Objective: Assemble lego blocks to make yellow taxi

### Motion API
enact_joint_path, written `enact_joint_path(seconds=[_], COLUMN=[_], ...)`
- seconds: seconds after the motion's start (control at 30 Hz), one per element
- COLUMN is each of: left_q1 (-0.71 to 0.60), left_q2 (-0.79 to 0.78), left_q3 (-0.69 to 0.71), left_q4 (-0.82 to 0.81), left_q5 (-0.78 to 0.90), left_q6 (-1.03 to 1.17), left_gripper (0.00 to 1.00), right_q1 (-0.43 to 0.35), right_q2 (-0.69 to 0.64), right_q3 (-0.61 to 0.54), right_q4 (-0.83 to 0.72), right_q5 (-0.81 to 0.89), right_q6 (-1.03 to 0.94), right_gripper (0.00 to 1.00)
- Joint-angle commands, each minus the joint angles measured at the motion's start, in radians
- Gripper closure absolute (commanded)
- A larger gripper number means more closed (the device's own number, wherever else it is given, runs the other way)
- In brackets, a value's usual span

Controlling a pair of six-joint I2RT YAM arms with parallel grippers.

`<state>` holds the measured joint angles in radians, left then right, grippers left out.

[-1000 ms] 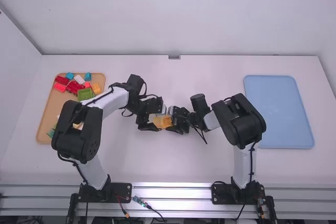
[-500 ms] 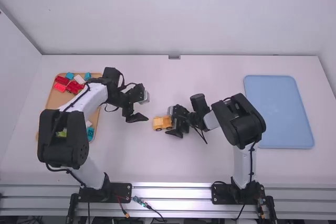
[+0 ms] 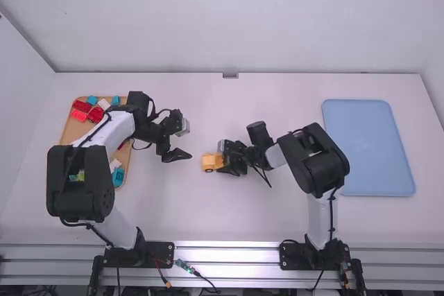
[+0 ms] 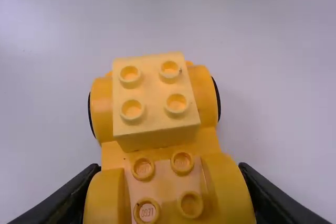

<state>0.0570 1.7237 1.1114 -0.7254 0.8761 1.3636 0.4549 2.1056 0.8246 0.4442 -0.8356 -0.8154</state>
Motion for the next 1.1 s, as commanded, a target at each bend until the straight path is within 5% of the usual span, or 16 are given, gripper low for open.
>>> enact_joint_path(seconds=[0.0,0.23,0.3,0.33,0.37,0.57,0.8,1.07], left_q1=[0.009,0.006,0.01,0.014,0.016,0.014,0.024,0.102], left_q2=[-0.017,-0.017,-0.018,-0.018,-0.018,-0.018,-0.026,-0.031], left_q3=[-0.006,-0.006,-0.006,-0.006,-0.006,-0.005,0.0,0.158], left_q4=[-0.005,0.007,0.012,0.035,0.058,0.198,0.312,0.078], left_q5=[0.033,0.033,0.032,0.031,0.029,-0.076,-0.299,-0.632], left_q6=[0.022,0.021,0.018,-0.033,-0.081,-0.37,-0.711,-0.877], left_gripper=[0.01,0.01,0.01,0.01,0.01,0.01,0.01,0.01], right_q1=[-0.011,-0.017,-0.017,-0.016,-0.017,-0.024,-0.029,-0.042], right_q2=[0.011,0.011,0.011,0.011,0.011,-0.023,-0.202,-0.42], right_q3=[-0.003,-0.008,-0.006,-0.007,-0.007,-0.006,-0.005,-0.006], right_q4=[-0.007,-0.012,-0.012,-0.012,-0.011,-0.062,-0.33,-0.486], right_q5=[-0.002,0.003,0.002,0.0,-0.002,0.005,0.191,0.428], right_q6=[0.007,0.034,0.033,0.034,0.033,0.032,-0.005,0.011], right_gripper=[0.44,0.42,0.24,0.03,0.01,0.01,0.01,0.01])
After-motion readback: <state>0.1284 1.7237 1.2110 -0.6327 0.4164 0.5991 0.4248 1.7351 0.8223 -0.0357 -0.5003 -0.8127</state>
